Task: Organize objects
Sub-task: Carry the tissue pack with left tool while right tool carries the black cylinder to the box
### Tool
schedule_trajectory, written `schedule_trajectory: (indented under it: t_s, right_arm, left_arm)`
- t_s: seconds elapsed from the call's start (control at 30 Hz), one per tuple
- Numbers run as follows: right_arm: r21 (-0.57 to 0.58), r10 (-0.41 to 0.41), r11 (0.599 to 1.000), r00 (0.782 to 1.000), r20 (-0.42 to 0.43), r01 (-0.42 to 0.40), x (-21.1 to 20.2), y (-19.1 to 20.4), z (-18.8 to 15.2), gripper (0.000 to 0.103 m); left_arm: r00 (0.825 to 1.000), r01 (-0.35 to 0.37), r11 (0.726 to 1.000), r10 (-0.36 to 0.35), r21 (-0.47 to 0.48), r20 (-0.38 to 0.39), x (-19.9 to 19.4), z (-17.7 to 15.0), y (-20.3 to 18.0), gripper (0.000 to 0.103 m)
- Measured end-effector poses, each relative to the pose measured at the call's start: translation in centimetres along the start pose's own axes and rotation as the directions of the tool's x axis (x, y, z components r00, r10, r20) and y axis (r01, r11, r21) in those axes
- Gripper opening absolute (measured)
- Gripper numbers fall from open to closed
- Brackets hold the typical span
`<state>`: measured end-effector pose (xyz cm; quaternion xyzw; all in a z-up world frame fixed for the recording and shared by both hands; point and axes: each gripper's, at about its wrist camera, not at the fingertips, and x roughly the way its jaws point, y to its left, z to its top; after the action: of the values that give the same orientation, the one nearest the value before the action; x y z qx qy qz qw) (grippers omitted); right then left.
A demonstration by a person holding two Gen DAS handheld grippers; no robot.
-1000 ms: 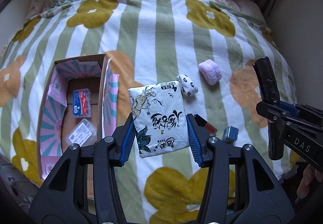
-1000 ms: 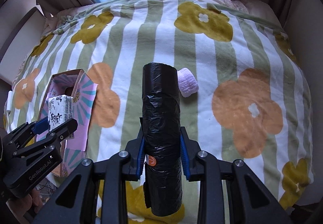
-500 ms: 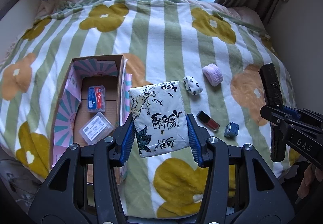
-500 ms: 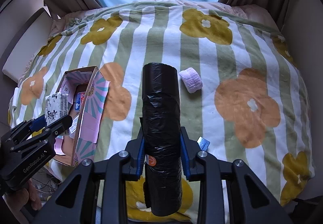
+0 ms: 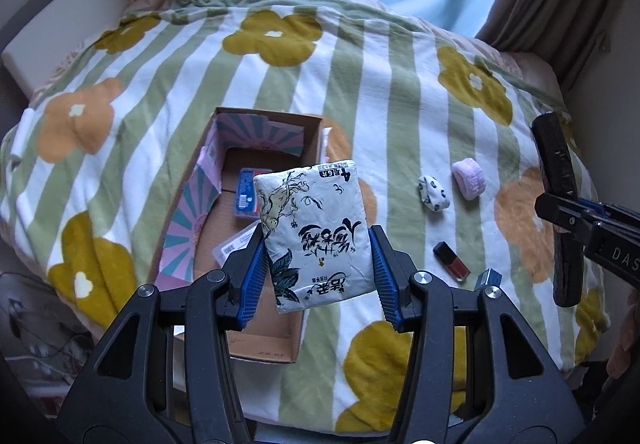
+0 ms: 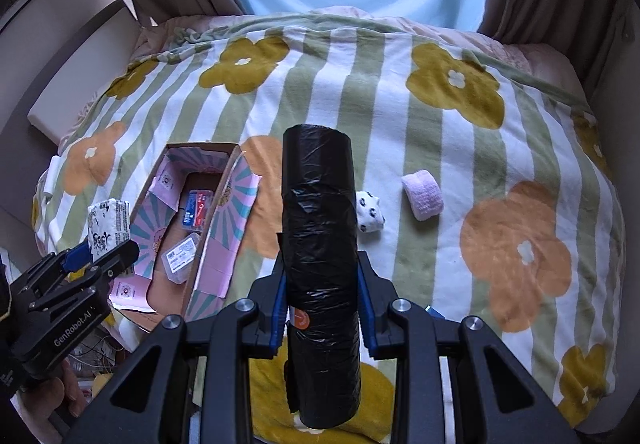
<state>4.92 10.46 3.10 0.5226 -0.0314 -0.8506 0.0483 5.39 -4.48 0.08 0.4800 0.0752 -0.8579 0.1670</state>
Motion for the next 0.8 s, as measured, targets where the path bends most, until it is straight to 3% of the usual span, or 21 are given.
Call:
schedule_trajectory:
  t_s: [0.2, 0.43, 0.8]
  right_arm:
    - [-0.131, 0.095, 0.987, 0.995, -0.024, -0.097, 2.1, 4.9, 2.6, 0.028]
    - [-0.235, 0.205, 0.946, 0.973, -0.111, -0.226, 5.8, 10.1, 4.8, 0.028]
    - [-0.289, 0.225, 0.91, 0.939, -0.26, -0.298, 14.6, 15.7, 7.3, 0.028]
  left_arm:
    - [0.998, -0.063, 0.991, 0.063, -0.122, -0.009, -0.5, -0.7, 5.0, 0.045]
    - [0.991, -0.117, 0.966, 0.097, -0.233, -0.094, 1.5, -2.4, 8.5, 0.045]
    - [0.971, -0.16, 0.936, 0.092, -0.315, -0.221, 8.5, -3.9, 10.5, 0.045]
